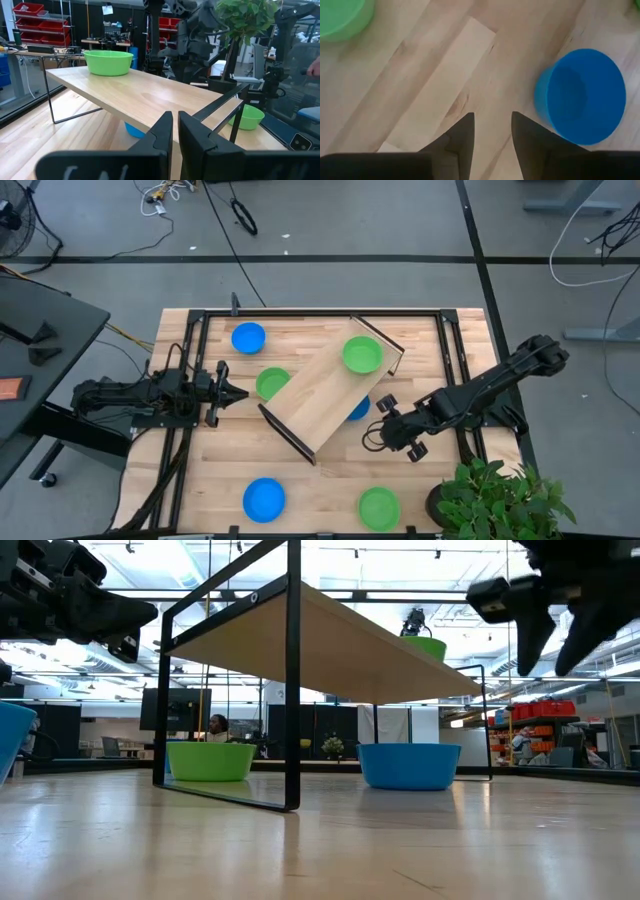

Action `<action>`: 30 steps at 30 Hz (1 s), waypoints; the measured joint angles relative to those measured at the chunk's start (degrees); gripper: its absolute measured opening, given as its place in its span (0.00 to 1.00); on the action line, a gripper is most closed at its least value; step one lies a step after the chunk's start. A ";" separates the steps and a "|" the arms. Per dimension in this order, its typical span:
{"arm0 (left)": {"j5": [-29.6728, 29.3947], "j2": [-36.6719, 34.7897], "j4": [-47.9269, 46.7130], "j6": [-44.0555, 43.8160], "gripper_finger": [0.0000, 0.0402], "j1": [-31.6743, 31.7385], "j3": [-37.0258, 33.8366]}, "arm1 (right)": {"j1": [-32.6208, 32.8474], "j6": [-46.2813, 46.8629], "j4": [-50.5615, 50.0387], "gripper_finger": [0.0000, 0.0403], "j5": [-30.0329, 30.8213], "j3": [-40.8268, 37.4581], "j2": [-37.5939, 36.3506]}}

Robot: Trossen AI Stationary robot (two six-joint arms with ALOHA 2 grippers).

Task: Pick & Place Mini bowls
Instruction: Put the middle right blue bowl on the shelf

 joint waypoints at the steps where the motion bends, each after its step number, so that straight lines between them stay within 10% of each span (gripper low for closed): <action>1: 0.00 0.00 -0.02 -0.01 0.08 -0.01 0.00 | -0.01 0.00 0.97 0.33 0.10 -1.08 -0.44; 30: 0.00 0.00 0.00 0.00 0.08 -0.02 0.00 | -1.12 -23.97 34.05 0.33 19.65 -21.61 -3.37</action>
